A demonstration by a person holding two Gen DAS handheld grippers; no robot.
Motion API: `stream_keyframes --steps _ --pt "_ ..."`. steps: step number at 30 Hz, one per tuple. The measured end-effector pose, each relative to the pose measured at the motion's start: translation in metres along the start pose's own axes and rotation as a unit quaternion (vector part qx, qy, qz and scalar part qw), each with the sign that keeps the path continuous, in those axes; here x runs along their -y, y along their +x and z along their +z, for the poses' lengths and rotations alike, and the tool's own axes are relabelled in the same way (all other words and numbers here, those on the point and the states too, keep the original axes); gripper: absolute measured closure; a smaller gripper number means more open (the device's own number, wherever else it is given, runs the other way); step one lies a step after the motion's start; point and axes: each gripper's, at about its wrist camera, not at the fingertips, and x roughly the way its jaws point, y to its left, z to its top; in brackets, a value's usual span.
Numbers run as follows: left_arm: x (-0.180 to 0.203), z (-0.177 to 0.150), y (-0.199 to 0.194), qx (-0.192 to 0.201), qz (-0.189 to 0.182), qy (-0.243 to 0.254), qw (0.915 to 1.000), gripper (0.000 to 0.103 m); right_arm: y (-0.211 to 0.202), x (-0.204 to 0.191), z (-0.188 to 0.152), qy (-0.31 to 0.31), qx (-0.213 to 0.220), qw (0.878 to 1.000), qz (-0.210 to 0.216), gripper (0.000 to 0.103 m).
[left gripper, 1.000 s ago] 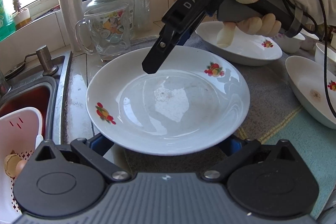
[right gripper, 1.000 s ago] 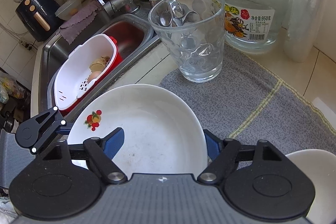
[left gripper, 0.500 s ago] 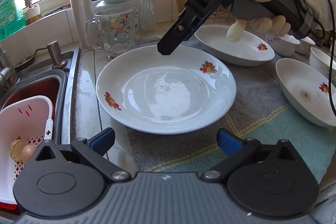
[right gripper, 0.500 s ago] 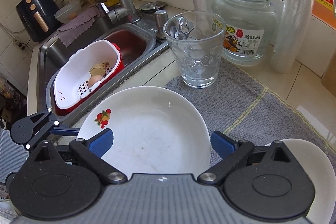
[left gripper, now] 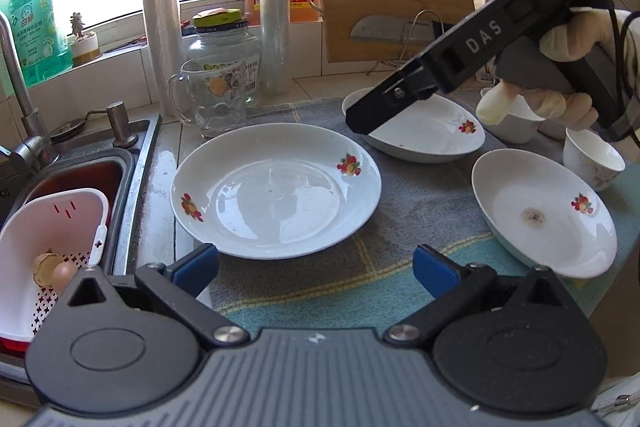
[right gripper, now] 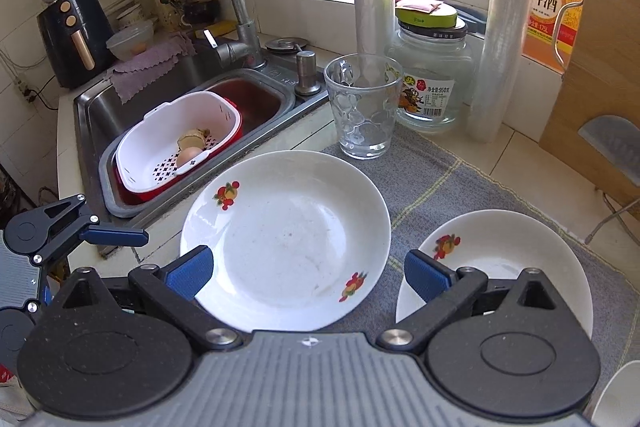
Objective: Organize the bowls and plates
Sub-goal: 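Lower the plate onto the mat near the sink and open the right tool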
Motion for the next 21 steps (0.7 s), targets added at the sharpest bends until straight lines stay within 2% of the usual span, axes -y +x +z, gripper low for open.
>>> stream_keyframes --steps 7,13,21 --pt "0.034 -0.002 -0.013 -0.004 -0.002 -0.014 0.9999 0.001 -0.049 -0.011 -0.044 -0.007 0.018 0.999 -0.031 0.000" --pt "0.058 -0.001 -0.024 0.002 0.009 -0.036 0.9993 0.001 -0.086 -0.012 -0.082 0.018 0.036 0.998 -0.047 0.000" --pt "0.084 0.006 -0.032 0.025 0.037 -0.042 0.9981 0.001 -0.121 -0.018 -0.140 0.031 0.054 0.993 -0.096 0.000"
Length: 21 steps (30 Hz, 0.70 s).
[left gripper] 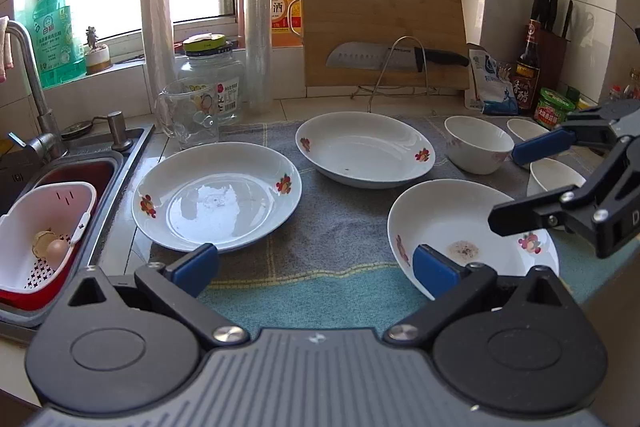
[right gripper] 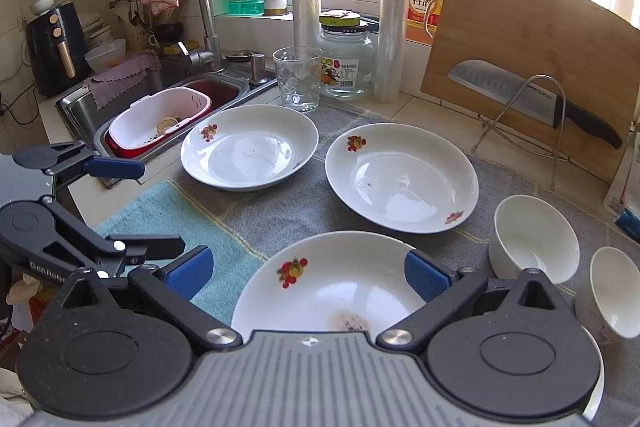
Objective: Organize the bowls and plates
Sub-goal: 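Lower the plate onto the mat near the sink and open the right tool, then grasp the rim of another white fruit-print plate with the left tool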
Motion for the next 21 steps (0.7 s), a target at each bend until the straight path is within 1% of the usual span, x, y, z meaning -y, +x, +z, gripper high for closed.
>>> stream_keyframes --steps 6,10,13,15,17,21 --pt "0.017 0.000 -0.003 0.001 0.001 -0.014 0.9999 0.001 -0.017 0.006 -0.041 0.018 0.008 1.000 -0.024 0.000" --pt "0.028 -0.001 -0.004 -0.008 0.008 -0.024 0.9996 0.001 -0.026 0.010 -0.062 0.034 0.011 0.999 -0.025 0.000" --pt "0.034 -0.003 -0.006 -0.011 0.013 -0.023 0.9996 0.001 -0.030 0.012 -0.078 0.035 0.004 0.999 -0.022 0.000" --pt "0.038 -0.004 -0.007 -0.014 0.015 -0.023 0.9995 0.001 -0.030 0.013 -0.088 0.027 -0.006 0.999 -0.028 0.000" --pt "0.042 -0.006 -0.008 -0.018 0.016 -0.023 0.9994 0.001 -0.027 0.015 -0.096 0.019 -0.012 0.999 -0.035 0.000" --pt "0.048 -0.006 -0.010 -0.027 0.021 -0.027 0.9990 0.001 -0.013 0.024 -0.112 0.019 -0.026 0.999 -0.035 0.000"
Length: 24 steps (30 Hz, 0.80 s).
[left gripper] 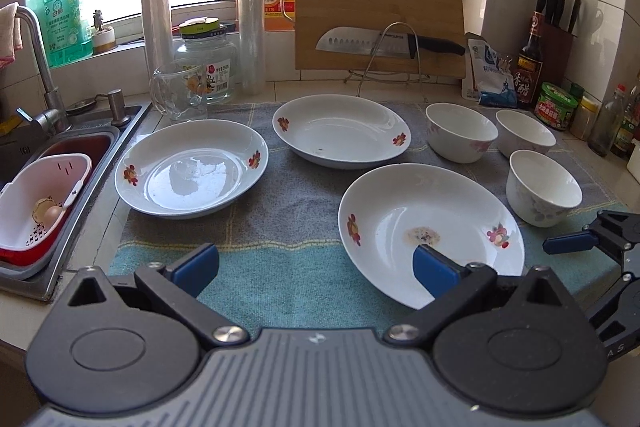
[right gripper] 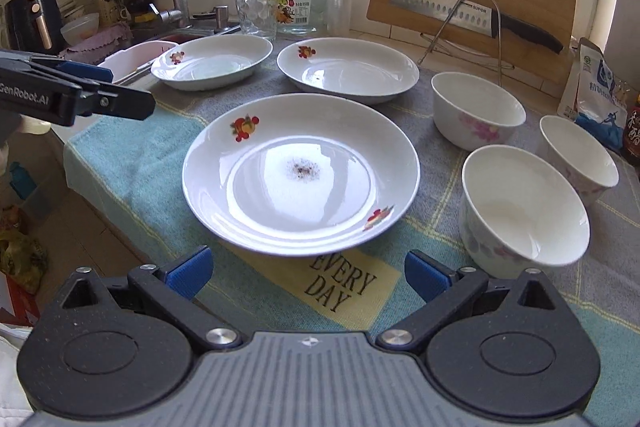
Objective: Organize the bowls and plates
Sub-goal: 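Grasp the rim of another white fruit-print plate with the left tool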
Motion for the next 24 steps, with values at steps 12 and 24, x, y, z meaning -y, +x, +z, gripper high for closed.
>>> stream_keyframes --steps 12,24 --pt "-0.002 0.007 0.014 -0.034 -0.002 0.007 0.9994 0.001 0.030 0.008 -0.005 -0.021 0.003 1.000 0.008 0.000" --pt "0.003 0.035 0.057 -0.044 -0.079 0.053 0.9945 0.001 0.038 0.010 0.001 -0.025 0.011 1.000 0.012 0.000"
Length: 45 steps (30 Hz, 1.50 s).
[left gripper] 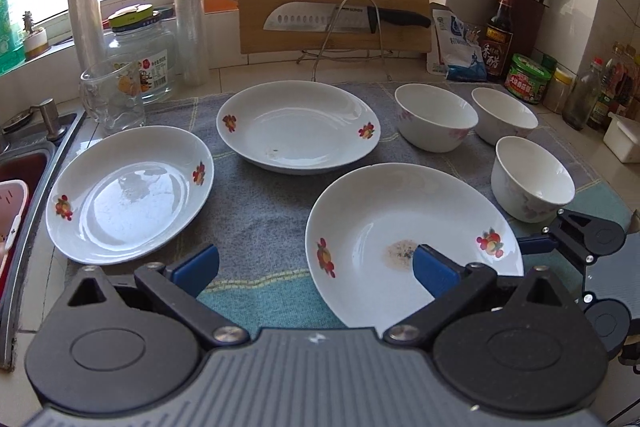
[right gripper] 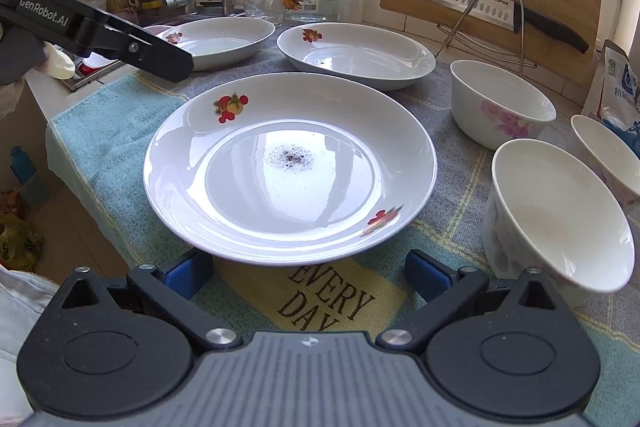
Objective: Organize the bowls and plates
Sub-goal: 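Grasp the rim of another white fruit-print plate with the left tool, then carry the plate with the left tool and lower it onto the placed plate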
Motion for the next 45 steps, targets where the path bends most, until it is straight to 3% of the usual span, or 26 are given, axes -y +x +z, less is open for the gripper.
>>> stream_keyframes --steps 7,15,20,32,45 --pt "0.003 0.024 0.037 -0.024 -0.061 0.041 0.9970 0.001 0.001 0.000 0.000 -0.001 0.007 1.000 0.003 0.000" --pt "0.002 0.039 0.083 -0.086 -0.119 0.088 0.9852 0.001 -0.001 0.000 -0.003 0.002 0.018 1.000 0.000 0.000" --pt "0.004 0.046 0.100 -0.122 -0.145 0.105 0.9763 0.001 -0.003 -0.002 -0.004 0.006 0.020 1.000 -0.006 0.000" --pt "0.011 0.055 0.117 -0.167 -0.186 0.130 0.9594 0.001 -0.004 -0.006 -0.006 0.012 0.026 0.999 -0.017 0.000" --pt "0.011 0.065 0.130 -0.229 -0.245 0.160 0.9283 0.003 -0.003 -0.007 -0.002 -0.012 0.024 1.000 -0.011 0.000"
